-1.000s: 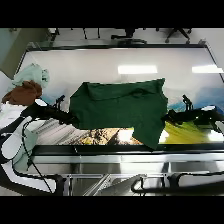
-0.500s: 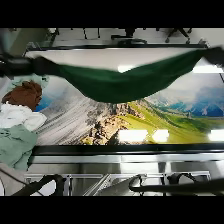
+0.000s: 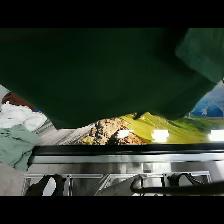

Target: Fold the shirts.

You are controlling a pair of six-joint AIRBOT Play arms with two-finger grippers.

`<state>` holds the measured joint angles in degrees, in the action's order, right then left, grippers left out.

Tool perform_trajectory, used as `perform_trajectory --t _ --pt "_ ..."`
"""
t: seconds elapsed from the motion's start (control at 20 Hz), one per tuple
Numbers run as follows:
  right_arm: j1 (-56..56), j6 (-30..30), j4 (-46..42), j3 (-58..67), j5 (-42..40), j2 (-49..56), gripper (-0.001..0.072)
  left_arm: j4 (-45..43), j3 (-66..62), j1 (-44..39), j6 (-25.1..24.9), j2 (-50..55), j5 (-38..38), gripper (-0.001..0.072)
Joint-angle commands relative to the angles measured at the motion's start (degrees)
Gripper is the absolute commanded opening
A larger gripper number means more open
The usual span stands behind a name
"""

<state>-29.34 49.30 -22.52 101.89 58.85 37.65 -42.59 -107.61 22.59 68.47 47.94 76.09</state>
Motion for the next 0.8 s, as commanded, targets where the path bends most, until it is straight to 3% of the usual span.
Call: perform_trajectory --t 0.0,0.15,0.3,0.55,0.75 --pt "0.2 0.7 1.7 -2.1 7.1 5.2 0.0017 2.9 12.7 1.1 -3.1 -0.2 -0.5 0.0012" --pt "5.3 -2.5 2.1 -10.4 8.6 13.4 0.0017 2.4 21.6 -9.9 -7.1 9.2 -2.5 0.0012" --pt "11.1 -3.6 -6.3 -16.4 3.1 23.8 0.0017 -4.4 24.3 -18.6 -6.4 25.0 -8.0 0.0012" --pt "11.9 -2.6 -8.7 -16.5 -5.6 41.4 0.0017 -6.9 9.0 -22.0 0.2 54.8 -3.4 0.0012" --pt "11.9 -2.6 -8.7 -12.3 -7.8 47.4 0.0016 -7.0 -7.5 -22.7 4.2 66.0 -1.4 0.0012"
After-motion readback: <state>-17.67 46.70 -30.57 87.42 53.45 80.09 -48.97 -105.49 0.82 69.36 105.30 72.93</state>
